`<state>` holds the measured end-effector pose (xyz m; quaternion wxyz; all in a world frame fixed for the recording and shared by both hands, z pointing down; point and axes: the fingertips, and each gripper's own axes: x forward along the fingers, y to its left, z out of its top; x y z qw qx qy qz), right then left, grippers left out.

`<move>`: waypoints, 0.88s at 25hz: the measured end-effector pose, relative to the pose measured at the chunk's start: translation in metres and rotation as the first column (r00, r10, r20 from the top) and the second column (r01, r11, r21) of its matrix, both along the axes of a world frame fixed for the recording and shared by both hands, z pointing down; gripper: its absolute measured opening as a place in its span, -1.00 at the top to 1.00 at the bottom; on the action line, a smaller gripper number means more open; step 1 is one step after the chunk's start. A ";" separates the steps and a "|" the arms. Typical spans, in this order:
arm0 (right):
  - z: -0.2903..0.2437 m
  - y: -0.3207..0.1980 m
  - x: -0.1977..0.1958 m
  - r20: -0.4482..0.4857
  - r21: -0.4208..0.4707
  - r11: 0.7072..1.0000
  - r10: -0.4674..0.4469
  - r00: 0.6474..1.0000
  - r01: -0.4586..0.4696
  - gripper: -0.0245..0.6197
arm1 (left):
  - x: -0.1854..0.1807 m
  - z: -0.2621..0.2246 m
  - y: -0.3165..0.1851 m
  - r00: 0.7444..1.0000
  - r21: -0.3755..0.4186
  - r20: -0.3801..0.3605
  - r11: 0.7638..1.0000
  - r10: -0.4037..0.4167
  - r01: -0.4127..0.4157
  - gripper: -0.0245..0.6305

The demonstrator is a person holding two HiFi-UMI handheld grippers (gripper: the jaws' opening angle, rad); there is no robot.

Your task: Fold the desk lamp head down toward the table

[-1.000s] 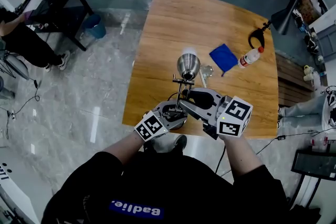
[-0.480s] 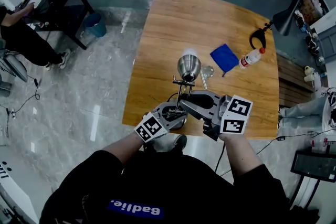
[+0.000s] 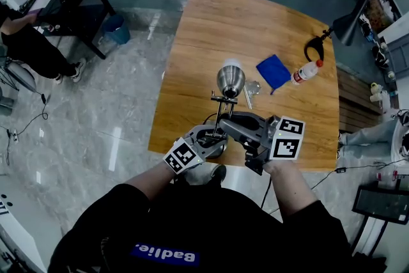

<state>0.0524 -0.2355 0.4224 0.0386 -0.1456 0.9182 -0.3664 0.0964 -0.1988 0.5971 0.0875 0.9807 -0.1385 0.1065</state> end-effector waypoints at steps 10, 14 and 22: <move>0.020 -0.029 0.010 0.117 -0.205 0.976 0.097 0.988 -0.071 0.82 | 0.001 -0.002 0.001 1.000 0.018 -0.018 1.000 -0.015 0.016 0.49; 0.036 -0.047 0.013 0.195 -0.327 0.942 0.152 0.969 -0.082 0.82 | 0.000 -0.002 0.001 0.999 0.023 -0.026 0.999 -0.022 0.022 0.49; 0.092 -0.069 0.021 0.221 -0.601 0.792 0.292 0.931 -0.106 0.77 | -0.001 -0.002 0.000 0.999 0.022 -0.033 0.999 -0.032 0.032 0.49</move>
